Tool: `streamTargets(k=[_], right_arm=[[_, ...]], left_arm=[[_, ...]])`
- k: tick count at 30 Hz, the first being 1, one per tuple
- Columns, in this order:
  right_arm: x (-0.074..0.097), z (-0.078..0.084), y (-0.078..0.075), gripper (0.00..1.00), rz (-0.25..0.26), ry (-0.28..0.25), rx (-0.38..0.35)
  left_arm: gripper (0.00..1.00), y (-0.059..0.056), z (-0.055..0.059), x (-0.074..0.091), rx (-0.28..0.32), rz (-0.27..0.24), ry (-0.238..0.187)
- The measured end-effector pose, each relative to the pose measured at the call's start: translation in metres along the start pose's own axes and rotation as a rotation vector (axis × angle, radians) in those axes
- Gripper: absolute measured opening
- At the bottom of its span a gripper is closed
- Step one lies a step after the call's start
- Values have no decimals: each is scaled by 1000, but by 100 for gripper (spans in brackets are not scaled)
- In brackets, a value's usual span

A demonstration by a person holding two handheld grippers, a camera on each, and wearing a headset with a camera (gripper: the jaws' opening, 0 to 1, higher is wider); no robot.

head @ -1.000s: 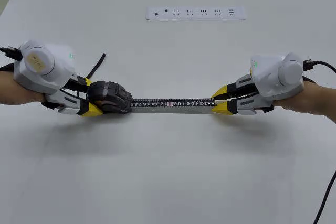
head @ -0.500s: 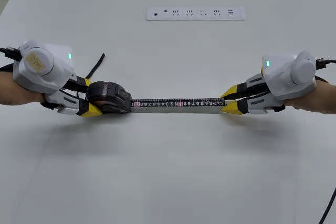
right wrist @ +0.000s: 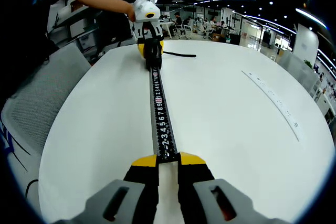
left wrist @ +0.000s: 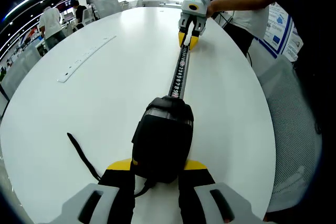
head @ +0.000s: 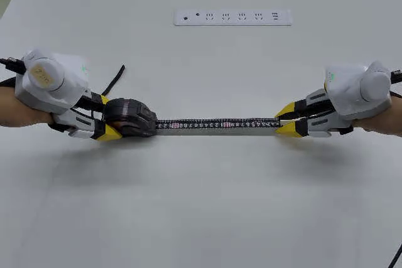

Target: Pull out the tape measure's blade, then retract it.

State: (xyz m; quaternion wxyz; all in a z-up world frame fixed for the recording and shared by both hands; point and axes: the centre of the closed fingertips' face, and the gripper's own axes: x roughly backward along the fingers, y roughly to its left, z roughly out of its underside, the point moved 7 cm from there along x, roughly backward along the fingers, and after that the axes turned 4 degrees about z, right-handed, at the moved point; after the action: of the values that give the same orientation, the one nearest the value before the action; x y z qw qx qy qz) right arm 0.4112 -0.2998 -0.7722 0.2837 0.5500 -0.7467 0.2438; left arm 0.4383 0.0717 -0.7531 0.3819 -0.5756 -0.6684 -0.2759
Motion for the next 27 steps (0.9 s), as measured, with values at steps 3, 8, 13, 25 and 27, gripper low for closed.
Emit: streamTargets(k=[3,8,13,25,27], right_arm=[[0,-1,0,11,3,4,5],[-2,-2,1,12,3,17,16],[-3,-3,0,12,17,34,36],[-9,-2,1,14,25,68,56],[-9,-2,1,14,24,69,54]], left_arm=[[29,-1,0,0,3,-4,2],[29,-1,-1,0,2,-10,9],[29,-2,-3,-1,4,-16,19],[30,0,-3,-1,9,-9,16],[30,0,-3,-1,4,-7,16]])
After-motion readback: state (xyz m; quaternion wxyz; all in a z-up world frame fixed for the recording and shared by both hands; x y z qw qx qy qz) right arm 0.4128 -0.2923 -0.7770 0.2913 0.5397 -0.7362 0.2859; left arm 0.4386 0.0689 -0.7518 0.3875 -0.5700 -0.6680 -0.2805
